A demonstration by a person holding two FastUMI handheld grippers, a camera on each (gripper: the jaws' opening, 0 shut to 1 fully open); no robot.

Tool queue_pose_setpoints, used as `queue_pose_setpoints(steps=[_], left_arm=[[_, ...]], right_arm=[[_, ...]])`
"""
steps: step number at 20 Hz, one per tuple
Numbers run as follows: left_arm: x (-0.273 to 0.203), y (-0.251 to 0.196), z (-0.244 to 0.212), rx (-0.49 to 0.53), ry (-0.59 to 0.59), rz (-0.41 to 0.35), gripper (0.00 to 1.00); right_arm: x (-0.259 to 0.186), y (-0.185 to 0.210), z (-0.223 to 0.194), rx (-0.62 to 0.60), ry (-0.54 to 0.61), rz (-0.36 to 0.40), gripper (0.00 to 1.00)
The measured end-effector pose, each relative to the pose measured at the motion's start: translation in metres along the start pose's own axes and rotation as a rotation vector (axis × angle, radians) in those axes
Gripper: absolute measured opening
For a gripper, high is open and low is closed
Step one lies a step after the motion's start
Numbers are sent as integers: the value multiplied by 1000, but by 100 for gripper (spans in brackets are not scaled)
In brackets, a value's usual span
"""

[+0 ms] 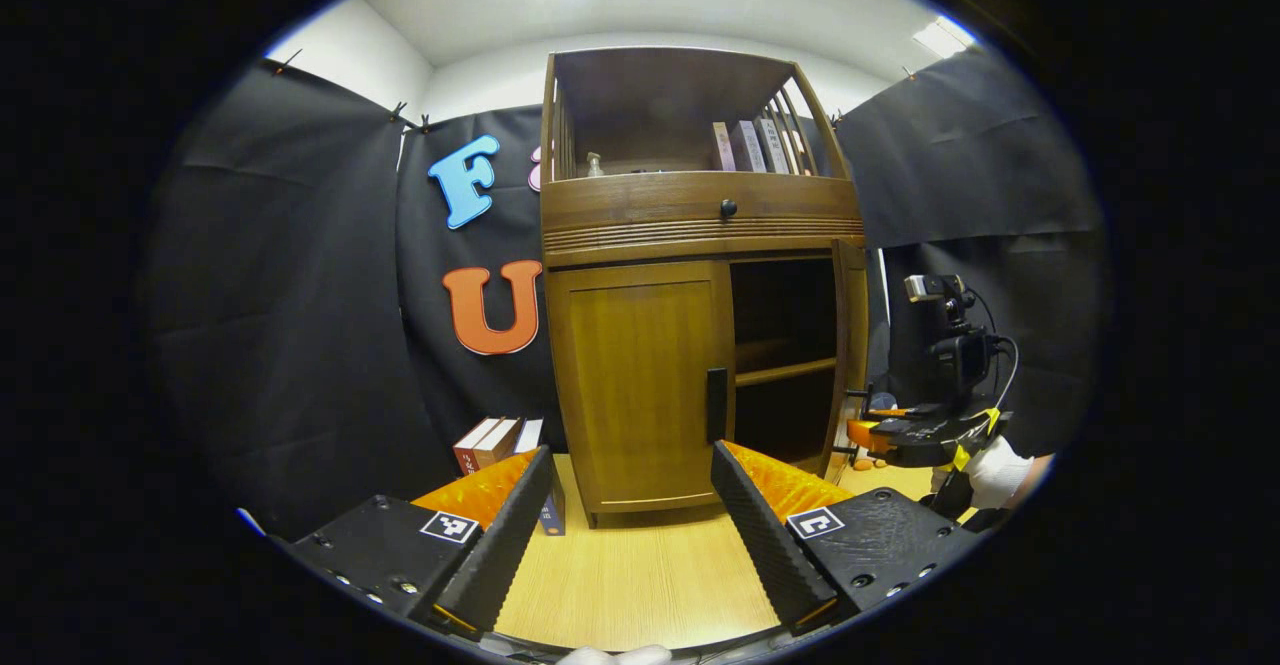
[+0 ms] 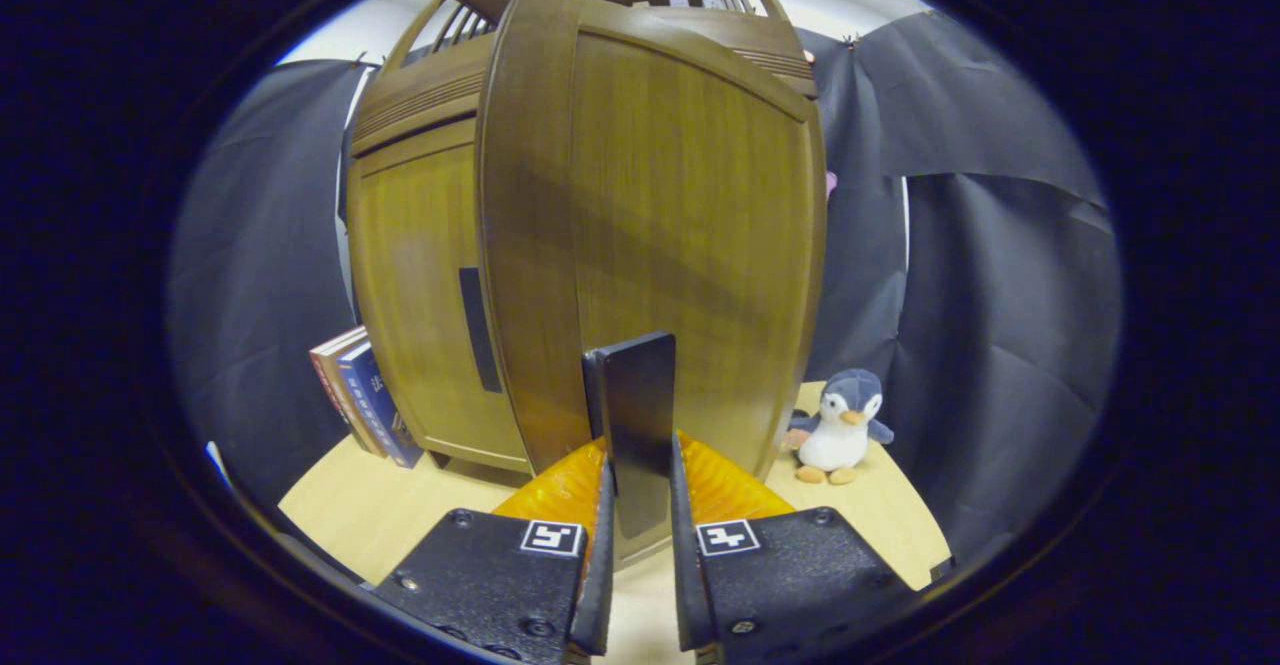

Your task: Open the right door of the double-door shoe cabinet with the right hand, and open the left door with the left hand.

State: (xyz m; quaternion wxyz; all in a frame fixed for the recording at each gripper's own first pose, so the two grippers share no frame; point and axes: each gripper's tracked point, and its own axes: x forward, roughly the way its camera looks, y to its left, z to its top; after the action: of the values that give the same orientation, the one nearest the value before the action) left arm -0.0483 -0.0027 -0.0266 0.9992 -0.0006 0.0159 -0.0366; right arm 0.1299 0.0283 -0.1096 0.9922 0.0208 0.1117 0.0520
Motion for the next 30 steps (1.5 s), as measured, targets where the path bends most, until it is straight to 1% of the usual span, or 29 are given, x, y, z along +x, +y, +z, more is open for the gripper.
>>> queue_pose_setpoints(steps=[4, 10, 13, 17, 18, 19, 22, 26, 30], left_arm=[[-4, -6, -6, -8, 9, -23, 96], [-4, -27, -16, 19, 27, -58, 96], [-2, -51, -10, -2, 29, -74, 96], [5, -98, 5, -58, 18, -88, 96], [7, -110, 6, -74, 25, -84, 96], [6, -122, 8, -89, 27, -84, 96], [6, -151, 8, -113, 48, -49, 96], [-3, -181, 9, -97, 63, 10, 96], [-7, -202, 14, -94, 63, 70, 96]], right_arm=[[-10, -11, -4, 18, -3, -27, 28], [-25, -34, -10, 33, -12, -16, 24], [-36, -49, -12, 59, -15, -3, 22], [-48, -79, -15, 58, -16, 48, 17], [-53, -90, -16, 49, -15, 56, 16], [-54, -99, -16, 48, -16, 67, 12], [-61, -126, -16, 48, -13, 118, 7], [-62, -157, -15, 36, -15, 194, 6], [-64, -176, -14, 11, -18, 251, 5]])
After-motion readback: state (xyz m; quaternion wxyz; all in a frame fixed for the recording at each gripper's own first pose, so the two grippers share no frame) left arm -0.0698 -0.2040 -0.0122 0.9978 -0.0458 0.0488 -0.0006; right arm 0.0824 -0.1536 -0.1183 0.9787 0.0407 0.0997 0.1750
